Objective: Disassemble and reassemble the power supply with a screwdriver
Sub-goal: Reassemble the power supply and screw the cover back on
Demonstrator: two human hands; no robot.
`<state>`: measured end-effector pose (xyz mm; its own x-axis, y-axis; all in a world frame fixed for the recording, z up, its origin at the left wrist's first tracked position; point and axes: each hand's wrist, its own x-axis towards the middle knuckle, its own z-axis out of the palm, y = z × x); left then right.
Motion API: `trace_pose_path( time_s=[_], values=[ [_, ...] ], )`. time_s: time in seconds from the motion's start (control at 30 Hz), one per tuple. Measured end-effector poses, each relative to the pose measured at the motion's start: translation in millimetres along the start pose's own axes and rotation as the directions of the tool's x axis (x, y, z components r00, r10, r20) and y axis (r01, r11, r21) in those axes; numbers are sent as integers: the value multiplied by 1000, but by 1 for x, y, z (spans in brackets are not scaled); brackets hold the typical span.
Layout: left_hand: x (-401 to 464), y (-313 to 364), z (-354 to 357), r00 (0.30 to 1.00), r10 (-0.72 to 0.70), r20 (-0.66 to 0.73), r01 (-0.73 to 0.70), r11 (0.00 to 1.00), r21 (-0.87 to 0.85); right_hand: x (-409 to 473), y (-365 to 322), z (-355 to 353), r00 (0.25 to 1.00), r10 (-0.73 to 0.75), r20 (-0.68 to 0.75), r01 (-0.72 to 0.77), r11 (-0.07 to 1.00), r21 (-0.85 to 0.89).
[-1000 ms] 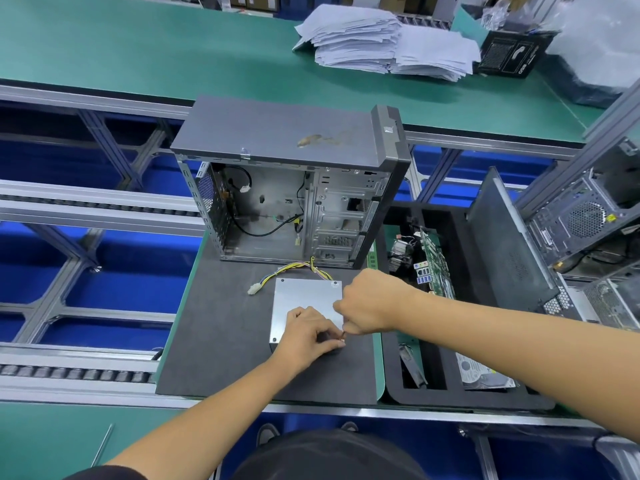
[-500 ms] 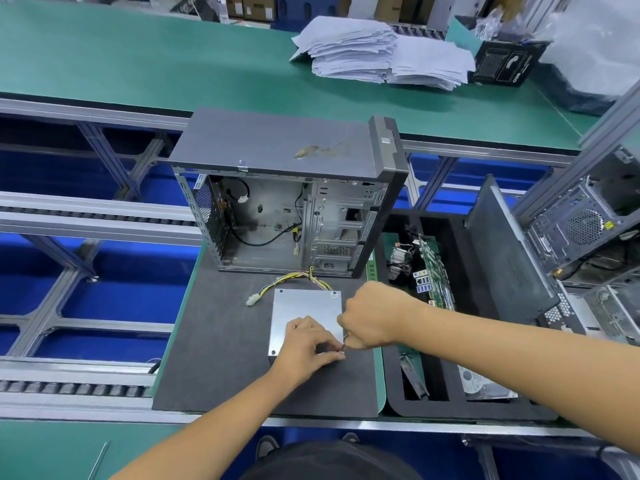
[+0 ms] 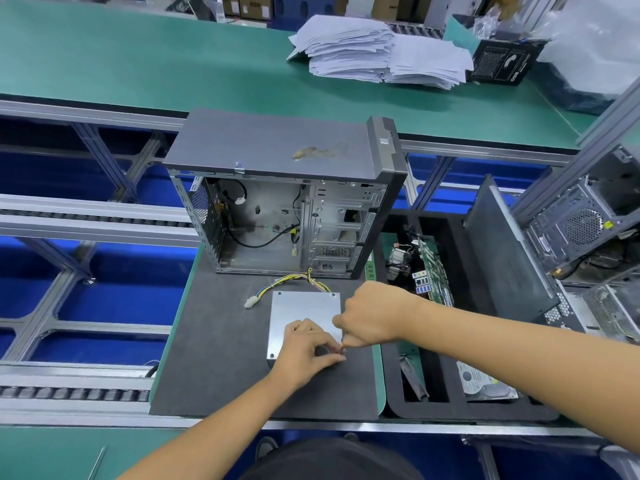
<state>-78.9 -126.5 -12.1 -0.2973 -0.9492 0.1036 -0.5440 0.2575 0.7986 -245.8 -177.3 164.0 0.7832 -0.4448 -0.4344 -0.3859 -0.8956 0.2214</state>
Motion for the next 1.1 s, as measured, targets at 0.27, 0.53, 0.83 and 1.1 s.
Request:
trace_pose_path(
  time_s=[0.27,0.53,0.83,1.1],
  values=[
    [2,1,-3,996,-12,90,11,1000,11,0,12,-20,966,-257,-4,254,957,-137],
    [1,2,-4,999,-24,36,25,1000,-11,-1,7,-7,999,22,47,-20,998,-57],
    [2,4,-4,996,3,88,-4,1000,19,-1,13,-15,969,-244,43,248,963,-107],
    [3,8,-6,999,-2,49,2,1000,1,0,5,-3,999,-54,-8,53,998,-42]
  ],
)
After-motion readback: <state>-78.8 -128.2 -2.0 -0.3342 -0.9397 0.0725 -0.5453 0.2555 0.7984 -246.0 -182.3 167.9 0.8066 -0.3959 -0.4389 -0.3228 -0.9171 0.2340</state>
